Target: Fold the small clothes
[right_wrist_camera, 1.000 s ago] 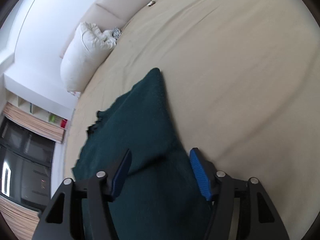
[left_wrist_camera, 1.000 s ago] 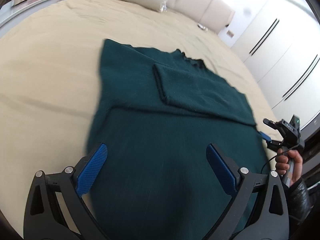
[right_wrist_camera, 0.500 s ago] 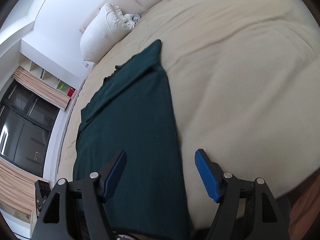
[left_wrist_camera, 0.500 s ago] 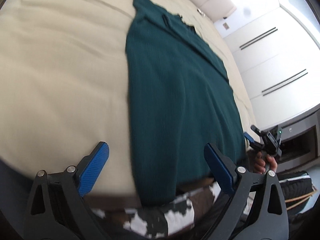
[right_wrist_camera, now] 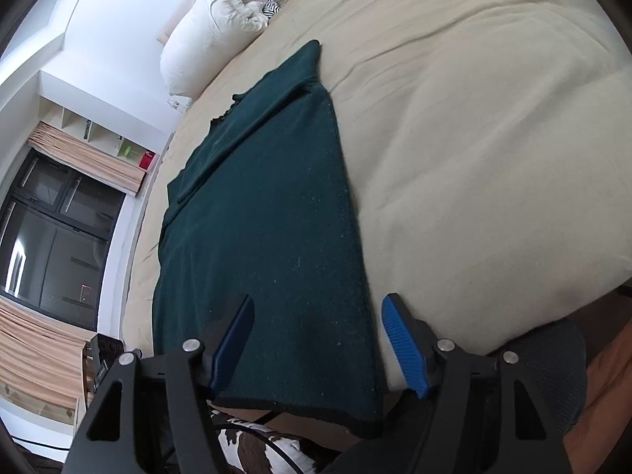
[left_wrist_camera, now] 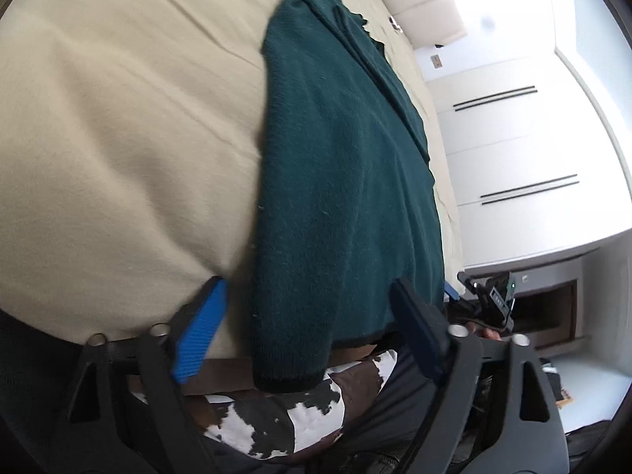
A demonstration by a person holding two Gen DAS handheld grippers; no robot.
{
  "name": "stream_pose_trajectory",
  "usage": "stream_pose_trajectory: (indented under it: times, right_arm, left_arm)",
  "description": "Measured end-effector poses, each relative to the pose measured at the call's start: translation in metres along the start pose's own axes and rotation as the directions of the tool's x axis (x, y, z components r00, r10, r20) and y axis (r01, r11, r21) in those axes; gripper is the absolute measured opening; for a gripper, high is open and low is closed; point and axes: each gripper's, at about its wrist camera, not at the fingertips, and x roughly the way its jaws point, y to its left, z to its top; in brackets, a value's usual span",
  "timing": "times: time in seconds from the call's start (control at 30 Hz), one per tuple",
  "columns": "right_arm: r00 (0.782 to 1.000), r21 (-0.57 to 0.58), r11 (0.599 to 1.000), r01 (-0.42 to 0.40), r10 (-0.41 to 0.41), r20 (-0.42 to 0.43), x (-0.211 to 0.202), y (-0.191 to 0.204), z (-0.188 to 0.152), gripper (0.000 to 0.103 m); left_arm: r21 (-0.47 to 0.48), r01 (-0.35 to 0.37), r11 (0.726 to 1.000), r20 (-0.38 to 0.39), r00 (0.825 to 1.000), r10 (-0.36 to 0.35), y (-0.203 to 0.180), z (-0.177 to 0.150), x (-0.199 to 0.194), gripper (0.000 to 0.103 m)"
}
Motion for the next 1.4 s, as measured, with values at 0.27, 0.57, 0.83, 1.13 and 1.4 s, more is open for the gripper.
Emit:
stream_pose_trajectory:
  times: [0.27,0.57,0.83,1.13,1.4]
  right_arm:
    - [0.994,-0.034,0.997,0.074,-0.077,-0.078,-0.007,0.001,-0.002,0.067]
    - [0.982,-0.005,0.995,0.102,-0.101,-0.162,-0.004,-0.012,-0.009,0.066]
    - [0.97,-0.019,0.994,0.111,-0.113,-0.213,0.011,-0.012,-0.002,0.058]
    - [0.945,-0.063,0.995,0.082,-0.097,-0.311,0.019,-0.011,-0.005,0.011]
    - [0.974,-0.057,0.998,-0.005,-0.009,-0.228,0.002,-0.002,-0.012,0.008]
  left_arm:
    - [0.028,-0.031,0.999,-0.043,0.999,0.032,-0.008,-0.004,0.012,0.044]
    - [0.017,-0.009,1.0,-0.072,0.997,0.01,-0.003,0.003,0.015,0.047]
    - [0.039,-0.014,0.999,-0.104,0.994,0.018,-0.002,0.001,0.016,0.014]
    - [0.082,0.0,0.997,-0.105,0.994,0.008,-0.007,-0.002,0.005,0.009]
    - [0.116,0.071,0.991,-0.077,0.995,-0.063,-0.022,0.003,-0.012,0.008]
